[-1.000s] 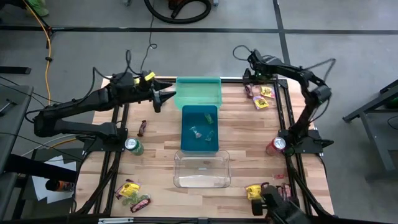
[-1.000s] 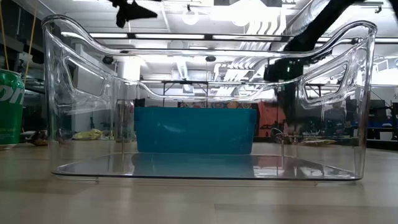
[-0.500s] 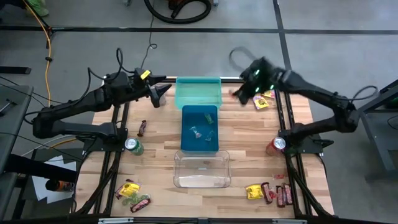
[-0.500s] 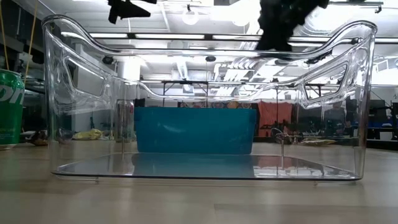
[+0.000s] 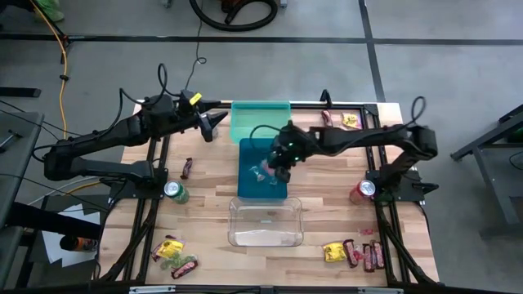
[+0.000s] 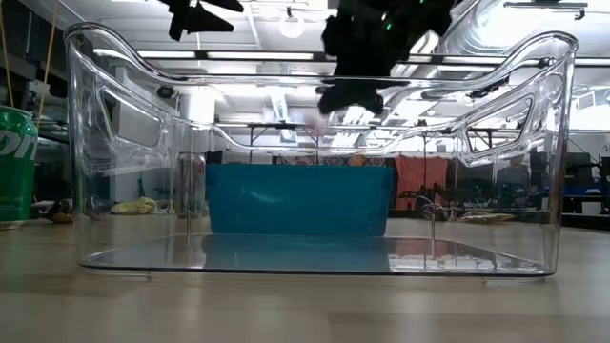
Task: Sort candy
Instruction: Put the orange candy into the blue bin, then put the green candy into the blue bin
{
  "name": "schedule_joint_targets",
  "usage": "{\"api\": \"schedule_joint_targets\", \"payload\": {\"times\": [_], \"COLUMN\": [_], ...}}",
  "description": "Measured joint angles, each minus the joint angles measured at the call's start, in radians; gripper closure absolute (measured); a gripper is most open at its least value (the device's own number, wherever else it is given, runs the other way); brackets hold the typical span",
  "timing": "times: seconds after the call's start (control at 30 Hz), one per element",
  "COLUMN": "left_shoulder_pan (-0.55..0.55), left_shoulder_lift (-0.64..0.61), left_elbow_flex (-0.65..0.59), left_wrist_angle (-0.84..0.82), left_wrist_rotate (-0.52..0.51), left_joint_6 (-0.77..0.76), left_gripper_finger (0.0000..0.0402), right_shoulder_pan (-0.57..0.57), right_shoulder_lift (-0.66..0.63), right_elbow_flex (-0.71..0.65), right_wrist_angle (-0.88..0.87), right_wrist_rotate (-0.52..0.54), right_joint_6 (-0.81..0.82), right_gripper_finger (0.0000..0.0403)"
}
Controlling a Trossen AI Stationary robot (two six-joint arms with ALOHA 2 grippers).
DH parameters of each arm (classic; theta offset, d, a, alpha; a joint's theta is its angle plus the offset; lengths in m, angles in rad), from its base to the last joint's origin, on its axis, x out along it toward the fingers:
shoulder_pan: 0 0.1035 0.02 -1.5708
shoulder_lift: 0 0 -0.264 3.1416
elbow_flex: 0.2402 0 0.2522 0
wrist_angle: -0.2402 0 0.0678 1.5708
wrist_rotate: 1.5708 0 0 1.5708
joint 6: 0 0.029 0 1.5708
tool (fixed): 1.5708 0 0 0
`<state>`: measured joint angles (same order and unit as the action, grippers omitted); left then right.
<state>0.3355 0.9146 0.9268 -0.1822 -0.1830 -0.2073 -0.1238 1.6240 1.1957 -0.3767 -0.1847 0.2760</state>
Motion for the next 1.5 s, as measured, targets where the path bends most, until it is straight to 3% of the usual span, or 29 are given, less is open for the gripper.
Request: {"api": "schedule_joint_targets", "payload": {"times": [0.23, 0.33, 0.43, 0.53, 0.63, 0.7, 0.87, 0.97, 1.03, 1.2, 1.5], "left_shoulder_pan": [0.0, 0.0, 0.006, 0.048, 0.156, 0.261, 0.535, 0.656, 0.709, 0.766, 0.763], "left_shoulder_lift": [0.0, 0.0, 0.005, 0.047, 0.135, 0.203, 0.418, 0.563, 0.653, 0.825, 0.961], "left_elbow_flex": [0.0, 0.0, 0.032, 0.135, 0.264, 0.34, 0.407, 0.408, 0.407, 0.407, 0.407], "left_wrist_angle": [-0.053, -0.058, -0.116, -0.322, -0.566, -0.651, -0.724, -0.734, -0.753, -0.749, -0.791], "left_wrist_rotate": [0.0, 0.0, -0.032, -0.153, -0.27, -0.289, -0.195, -0.147, -0.063, 0.095, 0.145], "left_joint_6": [0.0, -0.001, -0.055, -0.136, -0.158, -0.157, -0.142, -0.193, -0.246, -0.321, -0.333], "left_gripper_finger": [0.0172, 0.0172, 0.0172, 0.0172, 0.0172, 0.0172, 0.018, 0.0195, 0.0206, 0.0229, 0.0254], "right_shoulder_pan": [-0.002, -0.019, -0.055, -0.103, -0.152, -0.184, -0.227, -0.23, -0.225, -0.216, -0.216], "right_shoulder_lift": [0.019, -0.02, -0.073, -0.139, -0.193, -0.217, -0.238, -0.238, -0.237, -0.236, -0.235], "right_elbow_flex": [0.0, 0.0, 0.0, 0.001, 0.002, 0.002, 0.002, 0.002, 0.002, 0.002, 0.002], "right_wrist_angle": [-0.007, -0.007, -0.03, -0.043, -0.052, -0.053, -0.052, -0.053, -0.053, -0.054, -0.092], "right_wrist_rotate": [0.001, -0.003, 0.022, 0.036, 0.036, 0.036, 0.038, 0.036, 0.037, 0.036, 0.037], "right_joint_6": [-0.047, -0.065, -0.063, -0.045, -0.026, -0.01, 0.023, 0.038, 0.038, 0.038, 0.038], "right_gripper_finger": [0.0216, 0.0176, 0.0158, 0.0156, 0.0155, 0.0155, 0.0155, 0.0155, 0.0155, 0.0155, 0.0155]}}
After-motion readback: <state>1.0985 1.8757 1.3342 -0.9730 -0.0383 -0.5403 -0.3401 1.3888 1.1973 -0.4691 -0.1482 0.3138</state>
